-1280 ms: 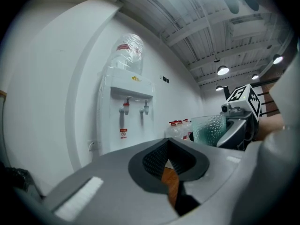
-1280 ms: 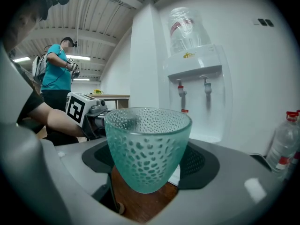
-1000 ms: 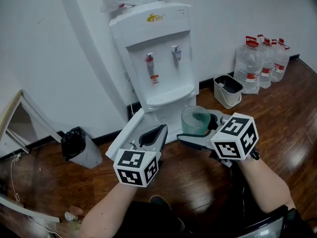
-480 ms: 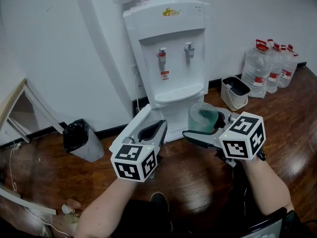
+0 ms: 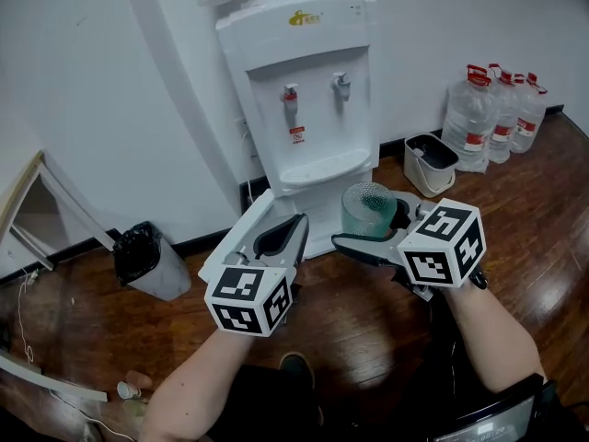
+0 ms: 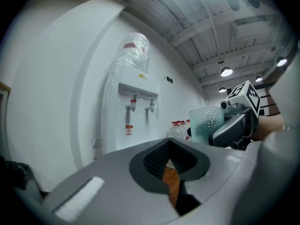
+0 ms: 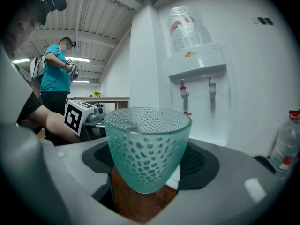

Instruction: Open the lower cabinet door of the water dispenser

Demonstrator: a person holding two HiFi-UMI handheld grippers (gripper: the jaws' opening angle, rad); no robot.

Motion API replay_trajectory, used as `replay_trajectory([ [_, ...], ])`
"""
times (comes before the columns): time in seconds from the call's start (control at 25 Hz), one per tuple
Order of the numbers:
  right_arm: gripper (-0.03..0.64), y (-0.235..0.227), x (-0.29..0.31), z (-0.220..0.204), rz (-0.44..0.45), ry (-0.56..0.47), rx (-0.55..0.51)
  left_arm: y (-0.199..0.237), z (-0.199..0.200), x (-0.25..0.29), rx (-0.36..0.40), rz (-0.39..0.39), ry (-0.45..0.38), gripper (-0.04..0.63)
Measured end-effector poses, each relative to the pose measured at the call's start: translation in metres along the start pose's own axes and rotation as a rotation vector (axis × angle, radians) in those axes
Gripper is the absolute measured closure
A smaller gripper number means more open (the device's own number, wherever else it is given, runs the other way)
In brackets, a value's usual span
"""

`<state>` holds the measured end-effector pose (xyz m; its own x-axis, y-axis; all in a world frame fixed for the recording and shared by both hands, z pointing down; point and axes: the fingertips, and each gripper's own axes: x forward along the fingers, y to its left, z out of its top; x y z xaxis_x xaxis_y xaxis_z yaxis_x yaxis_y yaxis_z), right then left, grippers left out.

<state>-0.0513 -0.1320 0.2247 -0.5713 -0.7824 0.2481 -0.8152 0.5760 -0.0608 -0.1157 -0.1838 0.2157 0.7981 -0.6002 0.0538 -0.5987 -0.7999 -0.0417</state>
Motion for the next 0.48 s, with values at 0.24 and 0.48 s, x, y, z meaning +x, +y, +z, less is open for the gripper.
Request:
replay_trajectory([
  [0.24,0.239,-0.003,0.006,-0.007,-0.024,-0.008,-0.001,-0.008,-0.002,0.003,-0.016,-0.044,-0.026,0.39],
  [0.48,0.239,-0.002,0.016,-0.022,-0.018,0.025,0.004,-0.005,-0.02,0.014,-0.027,-0.038,0.012,0.442],
])
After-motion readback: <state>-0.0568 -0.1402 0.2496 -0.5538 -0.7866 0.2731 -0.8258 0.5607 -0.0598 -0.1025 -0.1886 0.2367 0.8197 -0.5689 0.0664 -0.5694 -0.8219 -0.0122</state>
